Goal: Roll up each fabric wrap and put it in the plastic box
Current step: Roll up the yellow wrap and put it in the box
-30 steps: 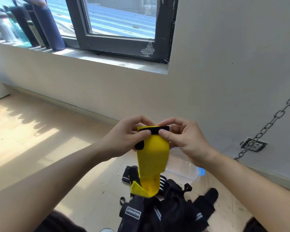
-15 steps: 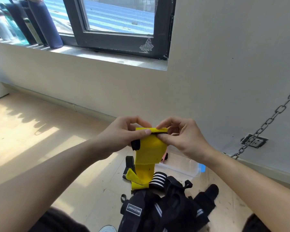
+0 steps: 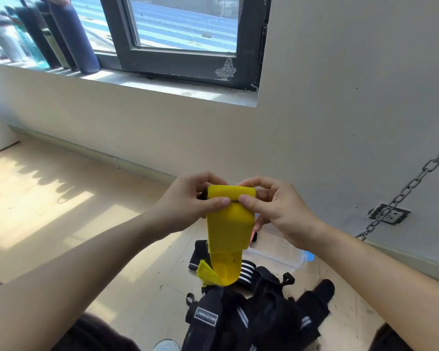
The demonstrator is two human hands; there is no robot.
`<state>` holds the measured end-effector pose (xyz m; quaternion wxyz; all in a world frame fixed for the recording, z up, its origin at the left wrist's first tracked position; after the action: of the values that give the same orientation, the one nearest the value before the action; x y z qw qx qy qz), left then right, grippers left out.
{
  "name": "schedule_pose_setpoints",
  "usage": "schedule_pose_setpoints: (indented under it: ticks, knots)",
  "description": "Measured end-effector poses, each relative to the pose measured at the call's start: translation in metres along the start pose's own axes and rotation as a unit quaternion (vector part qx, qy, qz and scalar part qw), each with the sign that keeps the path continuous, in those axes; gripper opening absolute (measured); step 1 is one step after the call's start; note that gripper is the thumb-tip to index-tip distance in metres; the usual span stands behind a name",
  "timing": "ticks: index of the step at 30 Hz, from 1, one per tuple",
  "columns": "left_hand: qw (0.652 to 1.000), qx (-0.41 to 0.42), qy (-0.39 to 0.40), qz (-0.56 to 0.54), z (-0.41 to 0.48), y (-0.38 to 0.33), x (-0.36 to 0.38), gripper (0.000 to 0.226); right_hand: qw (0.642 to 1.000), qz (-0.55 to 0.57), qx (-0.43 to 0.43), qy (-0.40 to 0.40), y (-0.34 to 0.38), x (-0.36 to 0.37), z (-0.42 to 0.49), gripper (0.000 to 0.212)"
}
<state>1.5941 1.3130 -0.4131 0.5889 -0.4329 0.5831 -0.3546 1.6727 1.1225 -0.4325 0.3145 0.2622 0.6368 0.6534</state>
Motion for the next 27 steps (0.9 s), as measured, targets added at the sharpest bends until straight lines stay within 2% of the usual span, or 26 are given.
schedule_pose_setpoints:
  ticks: [4,8,14,19,27]
  knots:
    - [0.996,-0.07,0.061,0.002,0.0006,0.0014,-0.002,0.04,1.0,-0.001,-0.018,-0.019,-0.0005,-0.0004,0.0012,0.029]
    - [0.992,-0.103,0.071,-0.018,-0.0007,-0.0034,-0.004,0.05,0.999,-0.013,-0.042,-0.026,-0.0053,-0.0012,0.0026,0.015]
    - [0.99,-0.1,0.063,-0.074,-0.0009,-0.0002,-0.0049,0.031,0.997,-0.035,-0.059,-0.021,-0.002,-0.0017,0.0008,0.022]
    - [0.993,-0.08,0.041,-0.073,-0.0019,0.0003,-0.0061,0.033,1.0,0.008,0.026,0.004,0.0007,0.0001,0.0004,0.044]
    - [0.998,-0.034,0.007,-0.051,-0.0002,0.0024,-0.001,0.026,1.0,0.022,0.019,0.009,-0.0014,0.0047,-0.0009,0.038]
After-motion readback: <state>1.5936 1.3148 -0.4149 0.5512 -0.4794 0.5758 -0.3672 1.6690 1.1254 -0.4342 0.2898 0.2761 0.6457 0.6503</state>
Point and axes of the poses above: each hand's wrist, its own z-axis towards the middle knuckle, its own x-axis out of the palm, y = z × x, the point moved 2 cm from there along z, towards the middle knuckle, and after that the axes turned 3 degrees about -x, right-handed, at the moved point
